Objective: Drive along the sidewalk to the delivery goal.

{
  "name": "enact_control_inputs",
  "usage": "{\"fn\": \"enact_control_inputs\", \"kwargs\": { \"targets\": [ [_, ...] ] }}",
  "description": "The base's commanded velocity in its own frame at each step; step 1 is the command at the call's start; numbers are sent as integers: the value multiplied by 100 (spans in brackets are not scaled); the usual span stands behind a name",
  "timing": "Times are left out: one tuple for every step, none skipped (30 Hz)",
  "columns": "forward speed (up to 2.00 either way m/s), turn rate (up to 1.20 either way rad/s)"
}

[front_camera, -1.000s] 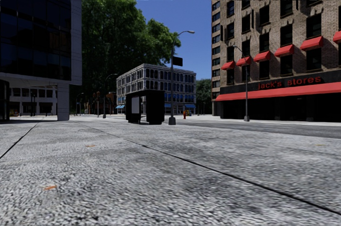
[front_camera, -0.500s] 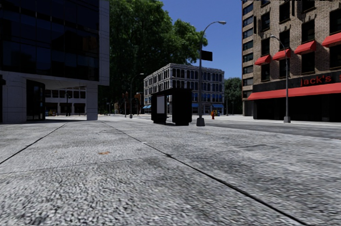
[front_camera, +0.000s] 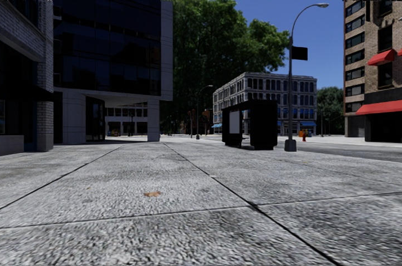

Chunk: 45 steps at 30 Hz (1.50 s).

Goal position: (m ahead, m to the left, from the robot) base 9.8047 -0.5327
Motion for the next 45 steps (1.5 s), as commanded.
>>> {"fn": "enact_control_inputs", "kwargs": {
  "targets": [
    [200,0],
    [200,0],
    [200,0],
    [200,0],
    [200,0],
    [200,0],
    [200,0],
    [200,0],
    [200,0],
    [200,0],
    [200,0],
    [200,0],
    [200,0],
    [200,0],
    [200,0],
    [200,0],
    [200,0],
    [200,0],
    [200,0],
    [200,0],
    [200,0],
    [200,0],
    [200,0],
    [200,0],
    [200,0],
    [200,0],
    [200,0],
    [200,0],
    [200,0],
    [200,0],
    [200,0],
    [200,0],
    [200,0],
    [200,0],
    [200,0],
    [200,0],
    [200,0],
    [200,0],
    [200,0],
    [200,0],
    [200,0],
    [200,0],
    [200,0],
    [200,0],
    [200,0]
  ]
}}
